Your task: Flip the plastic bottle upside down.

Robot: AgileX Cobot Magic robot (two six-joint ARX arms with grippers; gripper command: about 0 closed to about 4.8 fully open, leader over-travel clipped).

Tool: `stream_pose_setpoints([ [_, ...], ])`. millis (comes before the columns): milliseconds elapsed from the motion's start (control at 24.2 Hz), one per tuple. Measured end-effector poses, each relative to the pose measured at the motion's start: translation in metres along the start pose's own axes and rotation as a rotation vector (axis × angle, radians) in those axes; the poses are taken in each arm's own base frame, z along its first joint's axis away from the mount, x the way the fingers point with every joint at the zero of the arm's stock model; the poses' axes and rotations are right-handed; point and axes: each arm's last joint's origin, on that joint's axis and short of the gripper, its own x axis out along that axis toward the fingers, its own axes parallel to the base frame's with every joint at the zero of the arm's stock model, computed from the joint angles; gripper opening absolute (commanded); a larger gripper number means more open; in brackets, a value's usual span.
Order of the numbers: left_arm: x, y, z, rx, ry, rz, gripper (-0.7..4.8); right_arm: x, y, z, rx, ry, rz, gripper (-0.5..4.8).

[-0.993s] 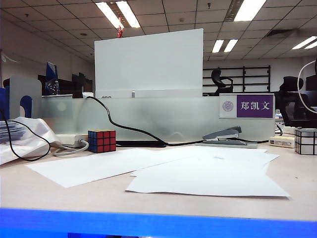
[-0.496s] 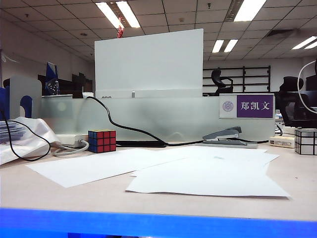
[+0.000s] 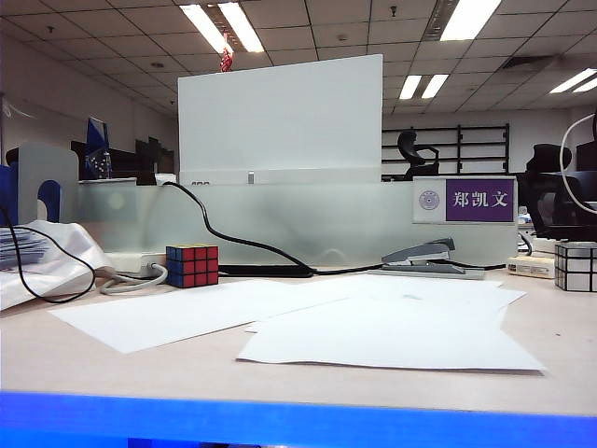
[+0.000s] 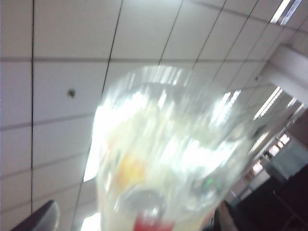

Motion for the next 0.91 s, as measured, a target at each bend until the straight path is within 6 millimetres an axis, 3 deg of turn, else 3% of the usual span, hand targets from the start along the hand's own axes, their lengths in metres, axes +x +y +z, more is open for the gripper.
stream_pose_setpoints([
  [372, 0.006, 0.003, 0.022, -0.021, -0.112, -0.024, 4.35, -0.001, -0.014, -0.006, 0.023, -0.001, -0.073, -0.02],
  [910, 0.009, 0.005, 0.01, -0.054, -0.071, -0.063, 4.14, -0.001, -0.021, -0.014, 0.038, 0.028, -0.132, -0.02],
])
